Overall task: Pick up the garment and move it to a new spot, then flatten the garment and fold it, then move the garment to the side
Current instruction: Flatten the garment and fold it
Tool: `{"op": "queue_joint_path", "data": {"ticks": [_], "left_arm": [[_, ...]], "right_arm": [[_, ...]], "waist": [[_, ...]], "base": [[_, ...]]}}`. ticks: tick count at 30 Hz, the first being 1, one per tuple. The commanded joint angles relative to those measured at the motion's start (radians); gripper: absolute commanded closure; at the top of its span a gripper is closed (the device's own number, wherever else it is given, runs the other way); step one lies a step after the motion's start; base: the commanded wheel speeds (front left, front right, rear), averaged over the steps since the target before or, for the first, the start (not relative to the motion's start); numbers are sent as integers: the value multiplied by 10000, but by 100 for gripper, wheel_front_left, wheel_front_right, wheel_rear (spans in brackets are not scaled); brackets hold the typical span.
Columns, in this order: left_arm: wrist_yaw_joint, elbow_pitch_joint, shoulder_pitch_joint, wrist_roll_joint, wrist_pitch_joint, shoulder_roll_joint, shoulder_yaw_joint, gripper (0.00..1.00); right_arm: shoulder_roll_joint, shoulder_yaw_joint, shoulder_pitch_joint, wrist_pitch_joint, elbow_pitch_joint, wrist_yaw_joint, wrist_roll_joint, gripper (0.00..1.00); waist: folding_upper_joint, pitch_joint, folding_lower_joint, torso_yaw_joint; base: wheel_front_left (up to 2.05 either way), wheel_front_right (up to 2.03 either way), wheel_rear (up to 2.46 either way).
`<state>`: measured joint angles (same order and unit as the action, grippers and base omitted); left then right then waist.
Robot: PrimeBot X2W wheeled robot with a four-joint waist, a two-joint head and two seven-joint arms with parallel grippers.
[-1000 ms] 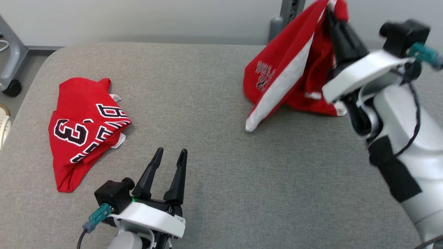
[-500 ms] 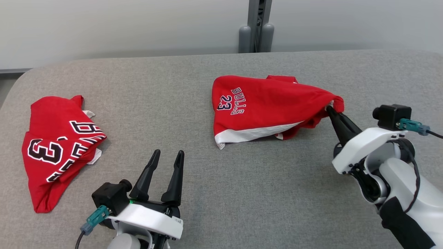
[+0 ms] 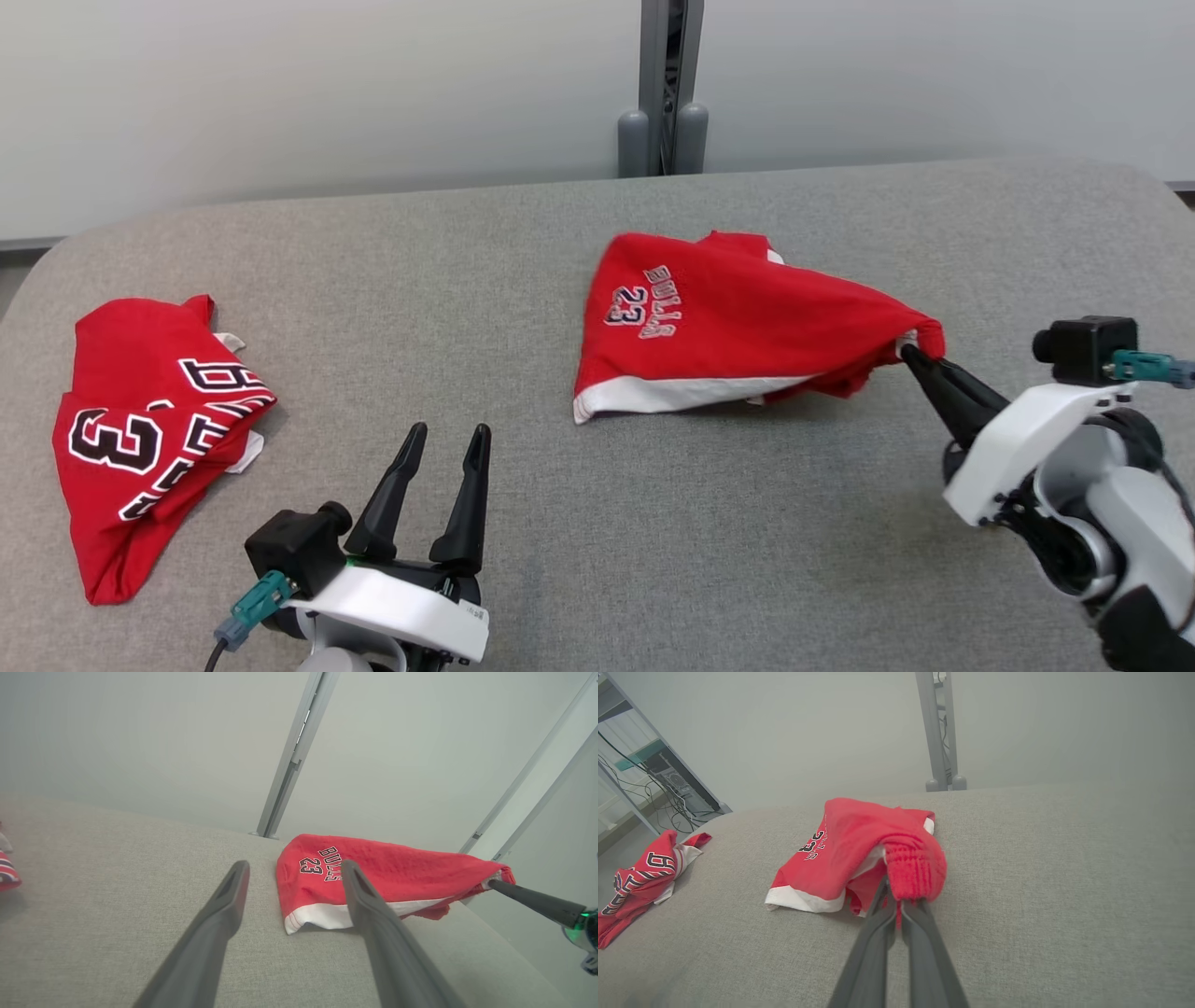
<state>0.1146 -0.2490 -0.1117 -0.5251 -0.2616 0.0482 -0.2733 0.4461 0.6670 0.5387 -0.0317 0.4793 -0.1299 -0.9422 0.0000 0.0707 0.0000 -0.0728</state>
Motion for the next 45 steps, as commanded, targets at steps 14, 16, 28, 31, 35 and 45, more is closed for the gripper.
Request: {"op": "queue_joint_path", "data": {"ticks": [14,16,28,31,35,45], "left_arm": [[-40,154,120,88,-35,42,-25,0],[-23,127,48,148,-35,42,-72,0],[89,-54,-377,359,-35,41,-236,0],[100,-55,-485,369,-35,38,-278,0],[127,-34,-557,319,-35,42,-357,0],[147,6,-527,251,-35,39,-277,0]], "right_arm": [[1279,-1786,-1757,3259,-2481,-19,-136,100],[1061,-2012,-1542,3424,-2252,-19,95,100],[209,-1864,740,3275,849,-18,1523,100],[105,-1685,1321,3003,2060,-19,1953,100],[56,-1218,1878,2764,3539,-18,2537,100],[-135,-363,2115,3700,5513,-12,2609,100]], "waist": [[0,-98,0,24],[0,22,0,115],[0,785,0,1123],[0,964,0,1385],[0,1159,0,1656],[0,1253,0,1611]], "base": [[0,0,0],[0,0,0],[0,0,0],[0,0,0],[0,0,0],[0,0,0]]}}
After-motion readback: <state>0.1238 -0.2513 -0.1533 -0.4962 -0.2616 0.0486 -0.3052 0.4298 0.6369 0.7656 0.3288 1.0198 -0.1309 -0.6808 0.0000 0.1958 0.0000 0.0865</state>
